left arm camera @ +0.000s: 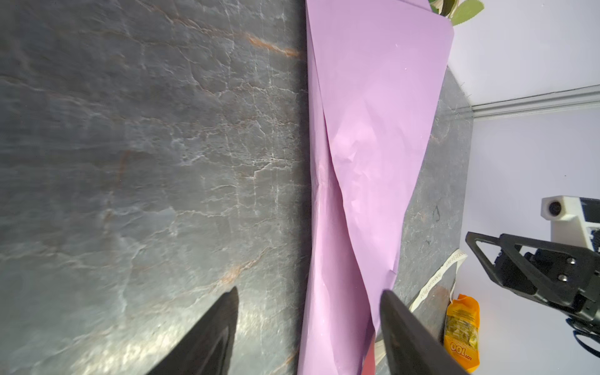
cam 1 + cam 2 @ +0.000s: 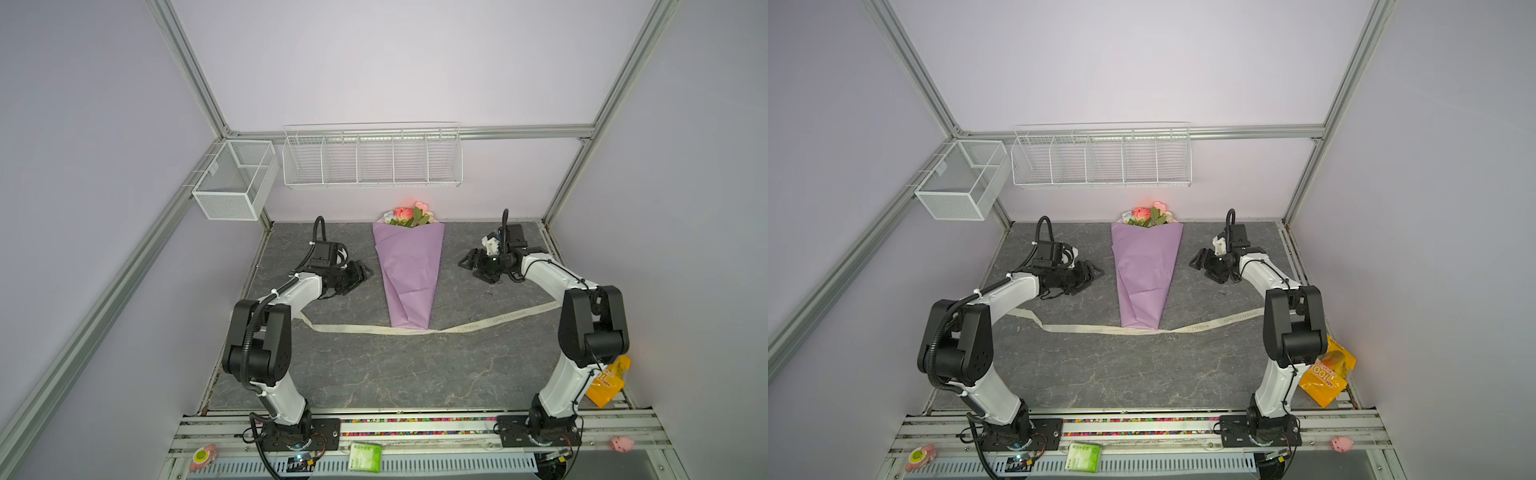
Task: Tie the bouquet of fake flowers
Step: 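Release the ribbon ends and move both grippers to the cone's upper sides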
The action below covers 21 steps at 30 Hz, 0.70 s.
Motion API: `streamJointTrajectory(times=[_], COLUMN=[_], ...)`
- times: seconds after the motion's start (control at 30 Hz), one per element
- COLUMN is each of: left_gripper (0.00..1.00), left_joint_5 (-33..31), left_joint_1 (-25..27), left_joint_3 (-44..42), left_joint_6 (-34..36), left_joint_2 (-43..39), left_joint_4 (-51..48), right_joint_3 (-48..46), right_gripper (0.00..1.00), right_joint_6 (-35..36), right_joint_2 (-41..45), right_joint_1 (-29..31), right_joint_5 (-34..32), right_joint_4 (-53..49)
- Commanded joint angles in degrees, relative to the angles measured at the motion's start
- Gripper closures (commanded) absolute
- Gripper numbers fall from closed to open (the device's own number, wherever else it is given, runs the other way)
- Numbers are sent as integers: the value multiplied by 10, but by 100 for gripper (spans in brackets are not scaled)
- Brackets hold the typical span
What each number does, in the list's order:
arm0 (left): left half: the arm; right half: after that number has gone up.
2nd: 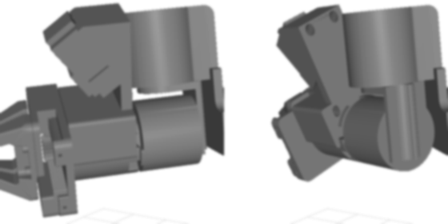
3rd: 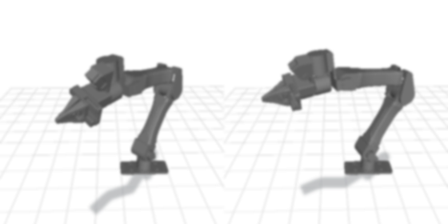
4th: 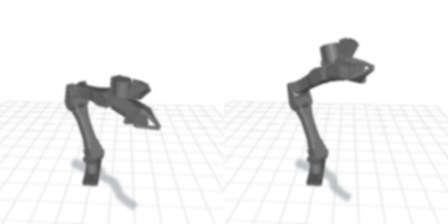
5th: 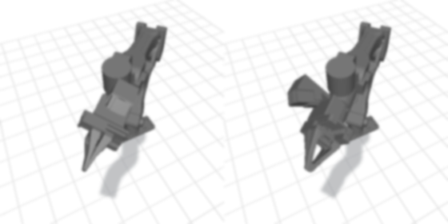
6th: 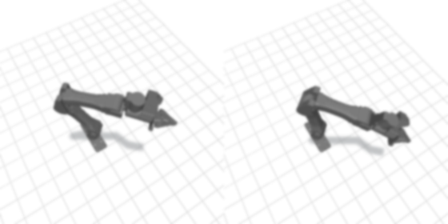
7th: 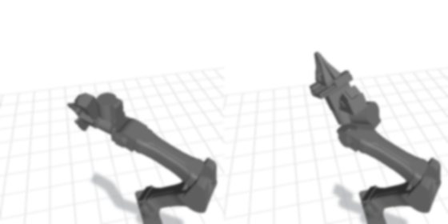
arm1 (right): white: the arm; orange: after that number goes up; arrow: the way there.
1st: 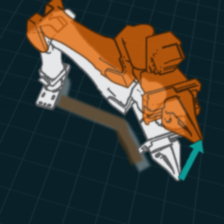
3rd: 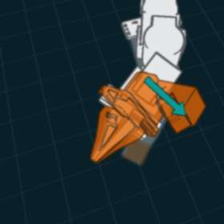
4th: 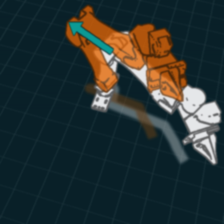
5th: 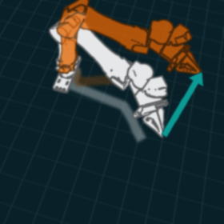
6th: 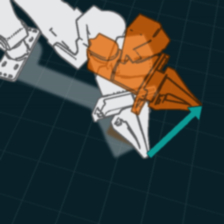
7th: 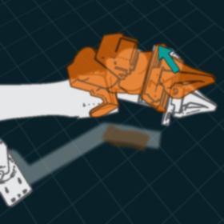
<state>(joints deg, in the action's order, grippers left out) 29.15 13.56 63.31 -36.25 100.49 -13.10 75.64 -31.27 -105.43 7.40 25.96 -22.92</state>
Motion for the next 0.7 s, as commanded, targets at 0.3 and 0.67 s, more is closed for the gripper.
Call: streamJointTrajectory(times=[0.3,0.67], left_gripper=[30,30], left_joint_5=[64,90], left_joint_1=[12,23], left_joint_3=[72,132], left_joint_6=[-50,-71], left_joint_2=[104,188], left_joint_4=[79,93], right_joint_3=[-2,26], right_gripper=[29,30], right_joint_6=[-27,-52], right_joint_2=[-68,-136], right_joint_1=[3,4], right_joint_5=[47,91], right_joint_4=[57,103])
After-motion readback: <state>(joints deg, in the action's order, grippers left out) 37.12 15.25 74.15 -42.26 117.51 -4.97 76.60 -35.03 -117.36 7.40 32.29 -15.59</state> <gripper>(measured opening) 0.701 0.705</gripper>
